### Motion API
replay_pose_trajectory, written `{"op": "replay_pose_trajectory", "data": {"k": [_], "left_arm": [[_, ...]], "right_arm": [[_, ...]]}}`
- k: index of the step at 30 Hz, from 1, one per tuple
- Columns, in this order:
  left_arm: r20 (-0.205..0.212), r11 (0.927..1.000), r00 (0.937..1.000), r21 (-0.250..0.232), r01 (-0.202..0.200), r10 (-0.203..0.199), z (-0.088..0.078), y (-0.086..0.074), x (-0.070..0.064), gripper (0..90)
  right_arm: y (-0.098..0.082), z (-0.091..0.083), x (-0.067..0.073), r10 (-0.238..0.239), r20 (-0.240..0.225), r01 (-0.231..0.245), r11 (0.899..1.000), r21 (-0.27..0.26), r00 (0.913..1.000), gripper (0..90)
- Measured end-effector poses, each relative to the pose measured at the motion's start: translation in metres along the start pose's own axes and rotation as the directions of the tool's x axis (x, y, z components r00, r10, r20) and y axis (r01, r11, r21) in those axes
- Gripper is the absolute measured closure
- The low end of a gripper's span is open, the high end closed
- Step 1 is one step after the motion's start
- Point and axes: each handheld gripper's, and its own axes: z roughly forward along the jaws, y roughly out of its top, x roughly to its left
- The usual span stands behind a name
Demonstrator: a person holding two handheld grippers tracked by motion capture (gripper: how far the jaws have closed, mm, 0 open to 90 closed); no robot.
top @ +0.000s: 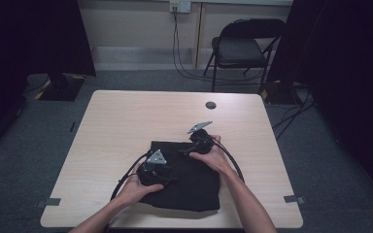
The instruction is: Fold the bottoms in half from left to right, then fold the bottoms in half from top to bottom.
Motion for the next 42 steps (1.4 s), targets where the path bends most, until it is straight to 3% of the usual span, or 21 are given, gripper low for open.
{"op": "replay_pose_trajectory", "data": {"k": [5,9,11,14,15,20,24,42], "left_arm": [[-0.002,1.0,1.0,0.0,-0.001,0.001,0.0,0.0,0.0,45.7],[-0.002,1.0,1.0,-0.002,-0.001,0.001,0.0,0.0,0.0,45.7],[-0.002,1.0,1.0,-0.002,-0.001,0.001,0.0,0.0,0.0,45.7],[-0.003,1.0,1.0,-0.003,0.001,-0.001,0.0,0.0,0.0,45.8],[-0.003,1.0,1.0,-0.003,0.001,-0.001,0.0,0.0,0.0,45.8],[-0.001,1.0,1.0,-0.003,-0.001,0.001,0.001,0.0,0.0,46.0],[-0.003,1.0,1.0,-0.004,0.001,-0.001,0.0,-0.001,0.0,46.1],[-0.011,1.0,0.9999,-0.004,-0.002,0.002,0.001,0.0,-0.002,46.6]], "right_arm": [[-0.005,0.001,-0.001,0.013,-0.037,-0.013,1.0,-0.004,0.9992,17.9],[-0.009,-0.006,0.007,-0.021,-0.103,0.023,1.0,0.017,0.9945,26.5],[-0.009,-0.006,0.007,-0.024,-0.107,0.025,1.0,0.016,0.9939,28.1],[-0.011,-0.01,0.008,-0.025,-0.141,0.028,0.999,0.018,0.9897,41.4],[-0.011,-0.01,0.008,-0.025,-0.141,0.028,0.999,0.018,0.9897,41.4],[-0.012,-0.012,0.012,-0.036,-0.167,0.042,0.999,0.027,0.9852,65.0],[-0.011,-0.017,0.015,-0.045,-0.149,0.046,0.999,0.005,0.9877,73.0],[-0.005,-0.043,0.028,-0.087,-0.165,0.073,0.993,-0.09,0.9825,76.8]]}}
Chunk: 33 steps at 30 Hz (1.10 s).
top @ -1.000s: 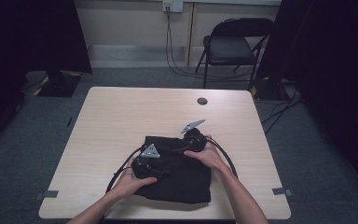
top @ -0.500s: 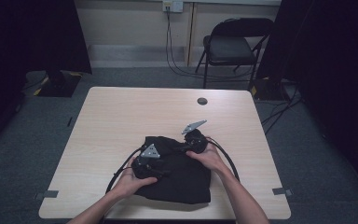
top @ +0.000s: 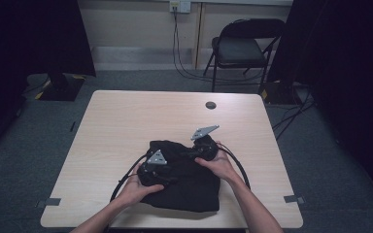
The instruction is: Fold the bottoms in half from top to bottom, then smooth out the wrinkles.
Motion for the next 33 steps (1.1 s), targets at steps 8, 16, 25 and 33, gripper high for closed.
{"op": "replay_pose_trajectory", "data": {"k": [8,16,25,33], "left_arm": [[-0.002,1.0,1.0,0.0,-0.002,0.002,0.0,0.0,0.0,46.8],[-0.033,0.9997,0.9992,-0.004,-0.022,0.022,-0.004,0.001,-0.002,43.6],[-0.012,0.9967,0.998,-0.053,-0.062,0.062,-0.041,0.016,-0.02,40.0],[0.138,0.9935,0.984,-0.028,-0.111,0.113,-0.055,0.003,-0.057,41.5]], "right_arm": [[0.002,-0.006,0.008,-0.025,-0.003,0.025,1.0,-0.017,0.9997,76.9],[0.004,-0.012,0.014,-0.038,-0.004,0.038,0.999,-0.039,0.9993,77.0],[0.003,-0.015,0.007,-0.019,0.02,0.02,0.998,-0.057,0.9996,77.0],[0.005,-0.015,0.003,-0.015,0.046,0.017,0.999,-0.052,0.9988,77.0]]}}
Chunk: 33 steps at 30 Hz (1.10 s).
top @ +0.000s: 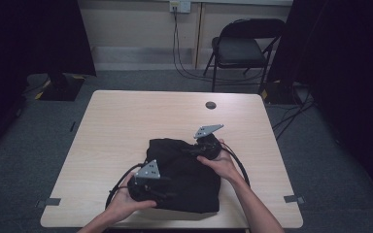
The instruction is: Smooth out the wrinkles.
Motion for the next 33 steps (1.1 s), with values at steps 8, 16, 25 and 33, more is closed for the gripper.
{"op": "replay_pose_trajectory", "data": {"k": [8,16,25,33], "left_arm": [[-0.102,0.9984,0.9946,0.054,-0.014,0.02,0.035,-0.008,0.014,43.8],[-0.13,0.9997,0.9916,0.023,-0.004,0.007,0.038,-0.008,0.024,48.6],[-0.159,0.9996,0.9869,0.009,-0.025,0.027,0.041,-0.01,0.021,49.1],[-0.161,0.9995,0.9864,0.001,-0.032,0.032,0.041,-0.011,0.022,49.4]], "right_arm": [[0.003,-0.011,-0.002,0.021,0.006,-0.02,0.998,-0.062,0.9998,77.1],[0.009,-0.03,0.025,-0.057,-0.051,0.052,0.994,-0.092,0.9971,77.2],[-0.002,-0.038,0.065,-0.111,-0.115,0.103,0.992,-0.073,0.9872,77.0],[-0.023,-0.039,0.073,-0.076,-0.123,0.073,0.997,-0.03,0.9894,73.3]]}}
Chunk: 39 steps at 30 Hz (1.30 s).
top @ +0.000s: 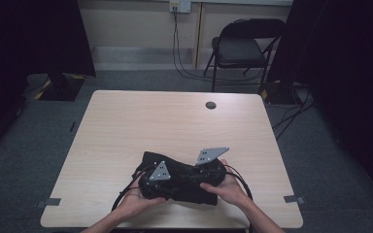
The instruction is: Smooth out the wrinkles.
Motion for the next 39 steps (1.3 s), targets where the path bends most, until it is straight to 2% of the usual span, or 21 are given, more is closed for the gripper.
{"op": "replay_pose_trajectory", "data": {"k": [1,4,9,13,17,18,19,20,21,22,24,25,27,28,29,31,32,35,36,37,39], "left_arm": [[0.001,1.0,1.0,0.004,-0.001,0.001,0.0,0.0,0.001,50.3],[0.001,1.0,1.0,0.003,0.003,-0.003,-0.001,0.0,0.002,51.7],[0.004,1.0,1.0,0.002,0.008,-0.008,-0.002,0.0,0.001,51.5],[0.007,0.9997,0.9999,0.021,-0.011,0.01,-0.007,0.003,0.0,51.4],[-0.006,0.9994,0.9999,0.033,-0.01,0.01,-0.022,0.003,-0.001,50.7],[-0.008,0.9996,0.9999,0.028,-0.008,0.008,-0.032,0.002,-0.002,50.8],[-0.008,0.9996,0.9999,0.028,-0.008,0.008,-0.032,0.002,-0.002,51.8],[0.007,0.9998,1.0,0.02,0.0,0.0,-0.042,0.001,0.0,52.6],[0.007,0.9998,1.0,0.02,0.0,0.0,-0.042,0.001,0.0,53.0],[0.014,0.9999,0.9999,0.013,0.002,-0.002,-0.047,0.002,0.0,53.0],[0.008,0.9986,1.0,-0.052,-0.002,0.002,-0.057,0.007,-0.001,53.9],[0.008,0.9986,1.0,-0.052,-0.002,0.002,-0.057,0.007,-0.001,53.6],[0.003,0.9958,1.0,-0.091,-0.007,0.007,-0.062,0.012,-0.003,52.9],[-0.009,0.9934,0.9999,-0.114,-0.011,0.01,-0.063,0.014,-0.004,52.2],[-0.009,0.9917,1.0,-0.128,-0.005,0.003,-0.064,0.016,-0.004,50.2],[-0.02,0.9898,0.9998,-0.143,0.001,-0.004,-0.063,0.019,-0.003,47.5],[-0.004,0.9887,0.9999,-0.149,0.011,-0.012,-0.062,0.023,-0.001,47.5],[-0.008,0.9865,0.9999,-0.163,0.01,-0.011,-0.063,0.027,0.001,47.2],[-0.002,0.9816,0.9997,-0.189,0.024,-0.025,-0.066,0.035,0.004,47.3],[0.0,0.9784,0.9996,-0.205,0.026,-0.027,-0.069,0.04,0.005,47.2],[0.001,0.9763,0.9997,-0.215,0.024,-0.025,-0.07,0.046,0.007,46.8]], "right_arm": [[-0.006,-0.001,0.001,0.022,-0.012,-0.022,1.0,0.0,0.9997,71.7],[-0.011,-0.003,0.004,0.035,-0.019,-0.035,0.999,0.002,0.9992,69.6],[-0.016,-0.004,0.011,0.037,-0.022,-0.037,0.999,0.008,0.9991,68.5],[-0.024,-0.002,0.015,0.053,-0.019,-0.052,0.998,0.017,0.9984,68.6],[-0.031,0.003,0.015,0.044,-0.003,-0.044,0.998,0.047,0.999,69.5],[-0.033,0.005,0.014,0.048,-0.006,-0.047,0.998,0.049,0.9988,69.5],[-0.034,0.007,0.016,0.043,0.0,-0.042,0.997,0.06,0.9991,69.6],[-0.036,0.01,0.017,0.02,0.011,-0.021,0.997,0.071,0.9997,69.6],[-0.036,0.01,0.017,0.02,0.011,-0.021,0.997,0.071,0.9997,69.6],[-0.037,0.011,0.02,0.005,0.017,-0.006,0.997,0.078,0.9998,69.6],[-0.039,0.014,0.022,-0.019,0.044,0.015,0.997,0.078,0.9988,70.4],[-0.039,0.014,0.022,-0.019,0.044,0.015,0.997,0.078,0.9988,70.4],[-0.039,0.017,0.024,-0.062,0.079,0.055,0.995,0.086,0.9949,71.8],[-0.039,0.018,0.024,-0.08,0.099,0.072,0.994,0.085,0.9918,72.2],[-0.04,0.021,0.024,-0.126,0.142,0.115,0.989,0.089,0.9817,72.1],[-0.038,0.023,0.017,-0.109,0.148,0.097,0.992,0.082,0.983,72.1],[-0.037,0.024,0.009,-0.09,0.157,0.08,0.994,0.07,0.9835,72.0],[-0.035,0.025,0.005,-0.074,0.158,0.065,0.996,0.065,0.9846,71.1],[-0.035,0.024,0.004,-0.038,0.137,0.031,0.998,0.054,0.9898,65.1],[-0.035,0.023,0.005,-0.023,0.127,0.017,0.999,0.047,0.9916,64.1],[-0.035,0.022,0.006,-0.024,0.131,0.018,0.999,0.047,0.9911,63.9]]}}
